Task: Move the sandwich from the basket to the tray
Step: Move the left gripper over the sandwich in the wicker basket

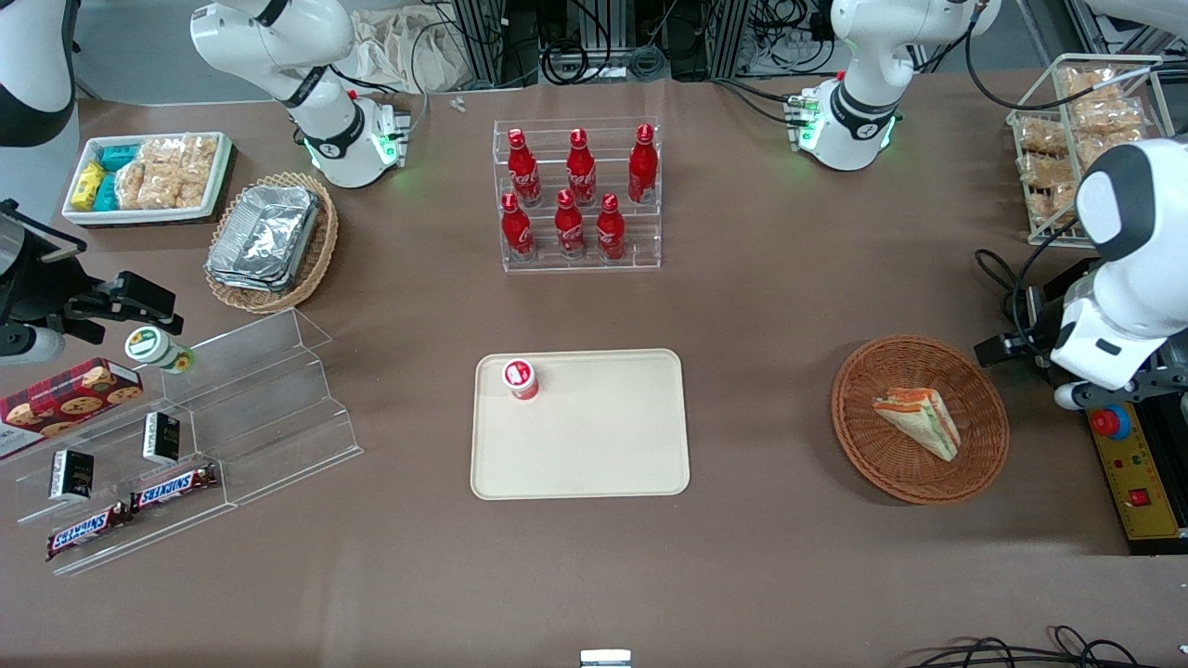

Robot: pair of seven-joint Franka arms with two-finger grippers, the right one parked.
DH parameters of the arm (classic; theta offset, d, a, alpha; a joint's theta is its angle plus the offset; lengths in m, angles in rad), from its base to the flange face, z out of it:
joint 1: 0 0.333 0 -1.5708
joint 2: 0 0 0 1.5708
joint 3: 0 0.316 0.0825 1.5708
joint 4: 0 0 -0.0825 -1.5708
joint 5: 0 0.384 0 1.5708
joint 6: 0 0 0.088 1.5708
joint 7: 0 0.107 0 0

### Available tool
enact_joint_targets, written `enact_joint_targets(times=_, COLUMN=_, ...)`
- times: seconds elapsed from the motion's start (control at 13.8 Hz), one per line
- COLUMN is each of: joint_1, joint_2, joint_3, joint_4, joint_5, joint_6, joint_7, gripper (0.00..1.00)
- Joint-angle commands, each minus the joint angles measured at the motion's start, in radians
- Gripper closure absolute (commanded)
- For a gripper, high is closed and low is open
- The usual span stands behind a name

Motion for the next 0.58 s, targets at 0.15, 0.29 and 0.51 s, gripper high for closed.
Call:
enact_joint_targets(times=0.15, joint_1=-0.013, joint_2=0.042, joint_3=-0.011, joint_4=-0.051, joint_5=-0.008, joint_6=0.135, joint_7=-0.247, gripper=0.00)
enact_joint_targets(times=0.29, joint_1=-0.013, joint_2=0.058, joint_3=-0.011, joint_4=-0.089, joint_5=-0.008, joint_6=0.212, joint_7=-0.307, gripper=0.01)
enact_joint_targets(times=0.51, joint_1=-0.011, joint_2=0.109, joint_3=-0.011, joint_4=-0.115, joint_5=-0.006, joint_6=0.281, joint_7=-0.396, gripper=0.01)
